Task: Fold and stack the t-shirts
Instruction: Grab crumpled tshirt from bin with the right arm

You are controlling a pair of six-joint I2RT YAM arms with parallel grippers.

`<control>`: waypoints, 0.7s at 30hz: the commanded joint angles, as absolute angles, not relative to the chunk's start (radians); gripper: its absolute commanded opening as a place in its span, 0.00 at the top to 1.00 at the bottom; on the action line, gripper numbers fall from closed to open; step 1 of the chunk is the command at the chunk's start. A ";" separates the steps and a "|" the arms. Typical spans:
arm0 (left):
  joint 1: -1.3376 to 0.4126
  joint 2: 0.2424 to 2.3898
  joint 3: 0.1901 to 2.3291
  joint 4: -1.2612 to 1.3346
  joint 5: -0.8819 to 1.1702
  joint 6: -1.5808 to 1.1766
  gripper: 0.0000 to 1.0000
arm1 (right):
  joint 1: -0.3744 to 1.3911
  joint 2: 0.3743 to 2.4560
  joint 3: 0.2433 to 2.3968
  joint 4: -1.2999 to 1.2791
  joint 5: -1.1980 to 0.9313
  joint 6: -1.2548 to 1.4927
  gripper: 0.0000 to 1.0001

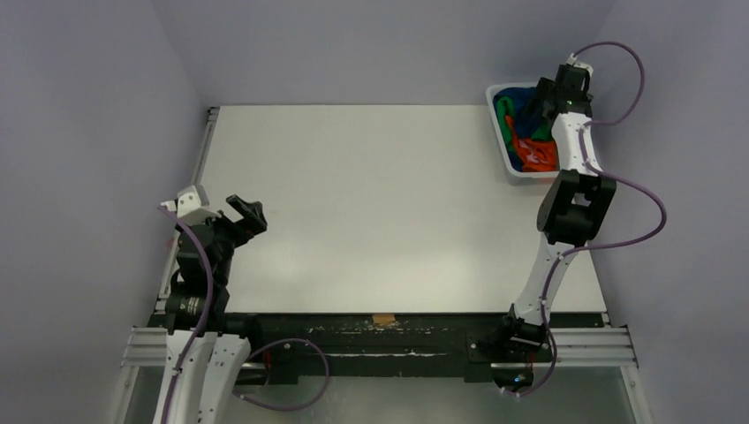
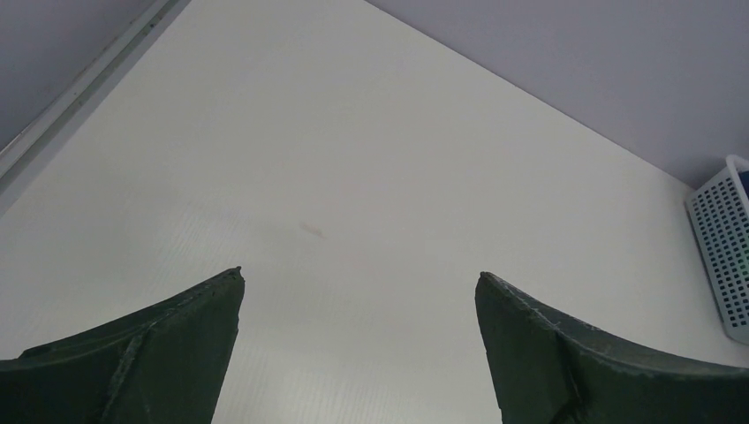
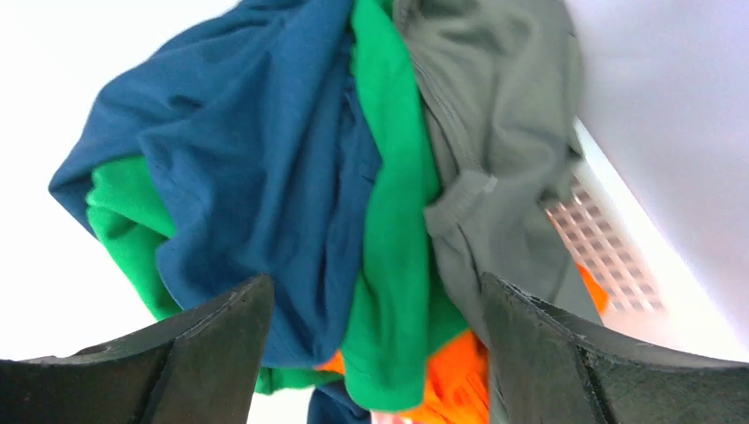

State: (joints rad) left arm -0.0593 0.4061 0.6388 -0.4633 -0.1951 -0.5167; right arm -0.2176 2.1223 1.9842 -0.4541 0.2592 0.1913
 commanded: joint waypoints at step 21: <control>-0.057 0.524 0.615 -0.339 -0.201 -0.550 0.00 | -0.208 2.404 2.205 -0.176 0.050 0.293 0.37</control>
State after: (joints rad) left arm -0.0593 0.5137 0.6090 -0.3820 -0.1951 -0.5396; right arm -0.2096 2.3718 2.1227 -0.2317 0.0025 0.2665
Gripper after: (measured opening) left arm 0.999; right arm 0.665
